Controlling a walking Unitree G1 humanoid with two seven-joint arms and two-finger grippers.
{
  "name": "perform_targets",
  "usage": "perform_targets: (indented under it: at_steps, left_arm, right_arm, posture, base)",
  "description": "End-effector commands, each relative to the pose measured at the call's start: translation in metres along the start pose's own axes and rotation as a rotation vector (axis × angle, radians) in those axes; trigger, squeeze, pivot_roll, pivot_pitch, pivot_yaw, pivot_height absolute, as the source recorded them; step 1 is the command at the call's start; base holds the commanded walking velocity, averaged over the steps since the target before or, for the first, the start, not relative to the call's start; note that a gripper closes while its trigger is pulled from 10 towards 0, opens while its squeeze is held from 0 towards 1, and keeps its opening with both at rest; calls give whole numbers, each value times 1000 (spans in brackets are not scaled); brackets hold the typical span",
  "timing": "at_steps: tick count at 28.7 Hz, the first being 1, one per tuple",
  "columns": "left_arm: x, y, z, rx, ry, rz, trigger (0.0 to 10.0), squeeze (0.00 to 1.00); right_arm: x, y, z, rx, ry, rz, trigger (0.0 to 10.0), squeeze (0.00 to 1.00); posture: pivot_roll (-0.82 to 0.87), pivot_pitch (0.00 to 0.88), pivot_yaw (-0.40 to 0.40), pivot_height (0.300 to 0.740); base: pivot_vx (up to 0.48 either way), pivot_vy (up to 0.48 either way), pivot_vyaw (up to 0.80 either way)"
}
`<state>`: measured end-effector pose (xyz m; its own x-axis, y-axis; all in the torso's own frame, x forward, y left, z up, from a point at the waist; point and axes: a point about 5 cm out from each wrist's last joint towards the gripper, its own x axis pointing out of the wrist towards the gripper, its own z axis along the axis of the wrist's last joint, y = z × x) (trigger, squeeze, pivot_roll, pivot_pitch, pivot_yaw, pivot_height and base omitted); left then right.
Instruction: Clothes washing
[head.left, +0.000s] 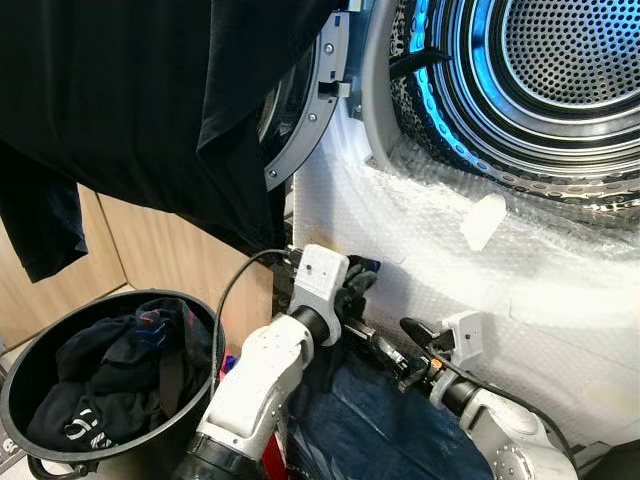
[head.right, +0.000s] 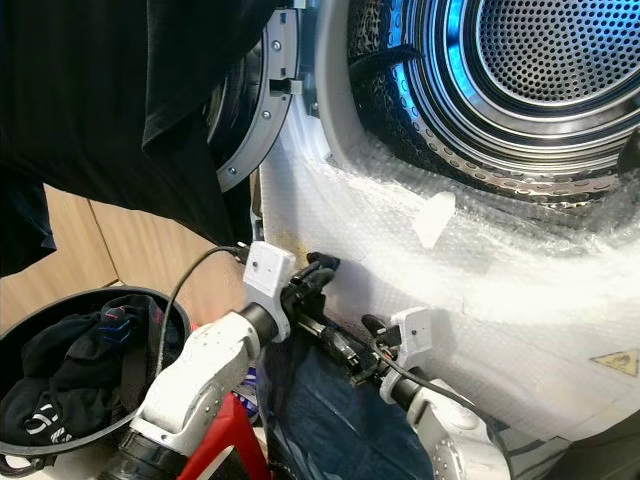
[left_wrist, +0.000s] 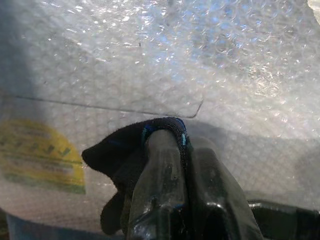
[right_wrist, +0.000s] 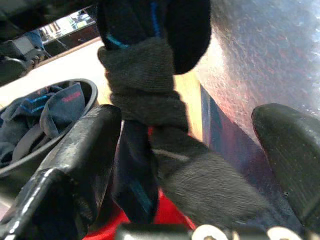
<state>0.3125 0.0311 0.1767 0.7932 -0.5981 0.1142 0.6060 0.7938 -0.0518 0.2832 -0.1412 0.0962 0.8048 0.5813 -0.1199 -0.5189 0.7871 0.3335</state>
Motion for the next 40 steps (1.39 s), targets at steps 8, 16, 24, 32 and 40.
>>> perform_targets:
  at_steps: [8,16,24,32,40]
  left_arm:
    - [20,-13,8,41,-42,-27,10000,0]
    - [29,-26,9,22,-63,-47,10000,0]
    - [31,-32,8,4,-69,-63,10000,0]
    - [34,-36,11,0,-81,-74,10000,0]
    - [34,-35,11,0,-89,-69,10000,0]
  right_arm:
    - [11,13,0,39,-2,-57,10000,0]
    - [20,8,6,81,-85,-199,10000,0]
    - [18,7,10,102,-130,-180,8314,0]
    - [19,7,11,128,-155,-164,0,0]
    - [17,7,10,146,-157,-146,0,0]
  posture:
    - [36,0,-46,740]
    - [32,0,-42,740]
    - [35,0,-42,740]
    - [34,0,-41,740]
    - [38,0,-44,740]
  base:
    - [0,0,0]
    - [0,0,0]
    - [0,0,0]
    - [0,0,0]
    - [0,0,0]
